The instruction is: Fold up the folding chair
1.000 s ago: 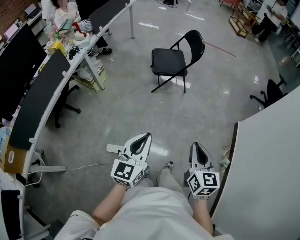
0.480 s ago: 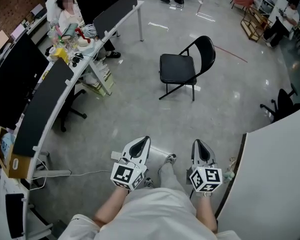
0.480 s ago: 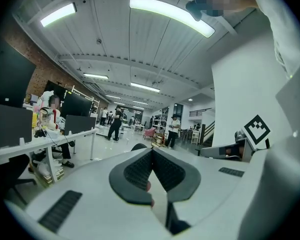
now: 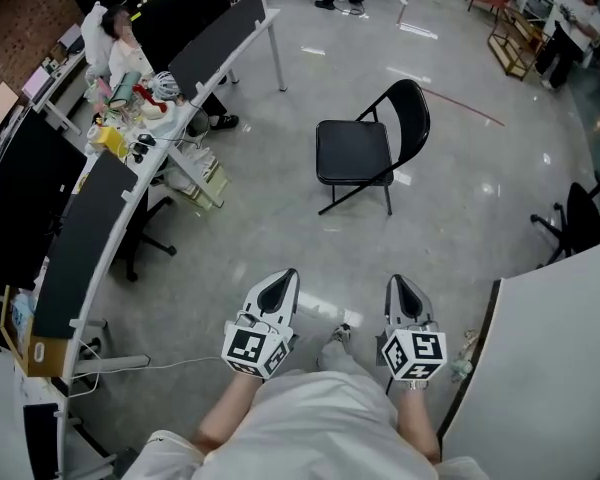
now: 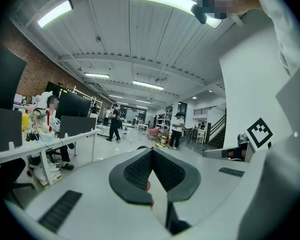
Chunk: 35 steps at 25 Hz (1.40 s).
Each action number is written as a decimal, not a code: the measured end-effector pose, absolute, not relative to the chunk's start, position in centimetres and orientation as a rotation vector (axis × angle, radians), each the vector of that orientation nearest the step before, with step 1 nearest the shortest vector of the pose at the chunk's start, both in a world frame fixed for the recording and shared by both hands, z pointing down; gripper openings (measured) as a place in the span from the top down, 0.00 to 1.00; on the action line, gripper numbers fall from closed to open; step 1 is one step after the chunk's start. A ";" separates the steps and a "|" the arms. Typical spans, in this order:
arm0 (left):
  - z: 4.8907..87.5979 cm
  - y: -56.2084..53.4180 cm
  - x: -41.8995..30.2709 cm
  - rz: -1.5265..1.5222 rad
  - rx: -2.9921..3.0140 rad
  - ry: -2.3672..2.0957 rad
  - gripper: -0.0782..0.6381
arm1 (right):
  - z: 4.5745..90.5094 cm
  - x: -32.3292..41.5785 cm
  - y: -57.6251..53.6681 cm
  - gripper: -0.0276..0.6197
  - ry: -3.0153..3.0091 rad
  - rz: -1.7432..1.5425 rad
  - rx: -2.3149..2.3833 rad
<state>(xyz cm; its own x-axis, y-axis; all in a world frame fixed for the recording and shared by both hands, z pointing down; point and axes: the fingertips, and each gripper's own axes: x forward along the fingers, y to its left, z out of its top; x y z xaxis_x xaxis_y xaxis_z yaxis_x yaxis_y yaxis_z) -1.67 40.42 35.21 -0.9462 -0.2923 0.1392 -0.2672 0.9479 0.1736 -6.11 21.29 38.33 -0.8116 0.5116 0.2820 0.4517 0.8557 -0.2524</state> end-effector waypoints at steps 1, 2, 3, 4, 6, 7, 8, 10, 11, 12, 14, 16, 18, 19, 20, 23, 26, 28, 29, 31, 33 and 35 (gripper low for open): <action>35.1 40.0 -2.6 -0.224 0.422 -2.940 0.88 | 38.3 -7.1 20.9 0.95 -2.690 0.249 -0.726; 35.0 39.6 -3.5 -0.220 0.419 -2.945 0.88 | 38.3 -8.1 20.5 0.95 -2.691 0.249 -0.733; 34.9 39.2 -4.3 -0.216 0.415 -2.952 0.88 | 38.2 -9.1 20.2 0.95 -2.694 0.245 -0.741; 34.8 38.9 -5.2 -0.212 0.411 -2.959 0.88 | 38.2 -10.2 20.0 0.95 -2.698 0.240 -0.747; 34.7 38.6 -6.6 -0.207 0.405 -2.966 0.88 | 38.0 -12.0 19.8 0.95 -2.707 0.232 -0.753; 34.7 38.6 -7.3 -0.206 0.403 -2.966 0.88 | 37.8 -12.8 19.9 0.95 -2.710 0.231 -0.756; 34.7 38.6 -7.8 -0.207 0.400 -2.965 0.88 | 37.7 -13.3 20.0 0.95 -2.711 0.234 -0.760; 34.7 38.7 -8.8 -0.211 0.391 -2.961 0.88 | 37.6 -14.1 20.2 0.95 -2.705 0.243 -0.772; 34.7 38.7 -9.3 -0.214 0.389 -2.960 0.88 | 37.7 -14.5 20.2 0.95 -2.700 0.246 -0.773; 34.7 38.7 -9.8 -0.217 0.390 -2.958 0.88 | 38.0 -15.0 20.2 0.95 -2.695 0.247 -0.770; 34.9 38.8 -11.1 -0.221 0.396 -2.955 0.88 | 38.6 -16.3 20.2 0.95 -2.688 0.246 -0.757; 35.6 39.1 -12.5 -0.227 0.403 -2.948 0.88 | 39.2 -17.5 20.4 0.95 -2.684 0.249 -0.739; 36.2 39.7 -14.2 -0.237 0.412 -2.941 0.88 | 39.5 -18.8 20.7 0.95 -2.686 0.243 -0.724; 36.3 39.9 -15.3 -0.242 0.421 -2.939 0.88 | 39.6 -19.5 20.8 0.95 -2.688 0.235 -0.715; 36.4 40.0 -16.3 -0.246 0.435 -2.937 0.88 | 39.6 -20.2 20.9 0.95 -2.690 0.226 -0.702; 36.5 40.2 -19.4 -0.258 0.499 -2.927 0.88 | 39.6 -22.5 20.9 0.95 -2.695 0.210 -0.650; 36.7 40.5 -23.1 -0.263 0.556 -2.916 0.88 | 39.2 -25.6 21.2 0.95 -2.707 0.193 -0.605; 36.6 41.0 -25.7 -0.259 0.588 -2.913 0.88 | 38.9 -28.1 21.9 0.95 -2.710 0.183 -0.586; 36.5 41.3 -27.0 -0.259 0.603 -2.912 0.88 | 38.7 -29.3 22.6 0.95 -2.711 0.176 -0.583; 36.4 42.3 -29.3 -0.272 0.628 -2.907 0.88 | 38.3 -31.4 24.0 0.95 -2.712 0.157 -0.580; 36.6 43.3 -31.3 -0.288 0.648 -2.896 0.88 | 38.0 -33.2 25.6 0.95 -2.712 0.142 -0.577; 36.9 44.2 -33.0 -0.298 0.665 -2.885 0.88 | 38.0 -34.6 26.8 0.95 -2.706 0.135 -0.570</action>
<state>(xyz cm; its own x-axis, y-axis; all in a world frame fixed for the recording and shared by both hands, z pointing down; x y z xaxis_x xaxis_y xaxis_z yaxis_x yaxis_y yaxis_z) -33.04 44.17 36.87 -0.8871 -0.4469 0.1155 -0.4140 0.8809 0.2295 -34.61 26.77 38.00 -0.8496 0.4065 0.3362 0.3710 0.9135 -0.1669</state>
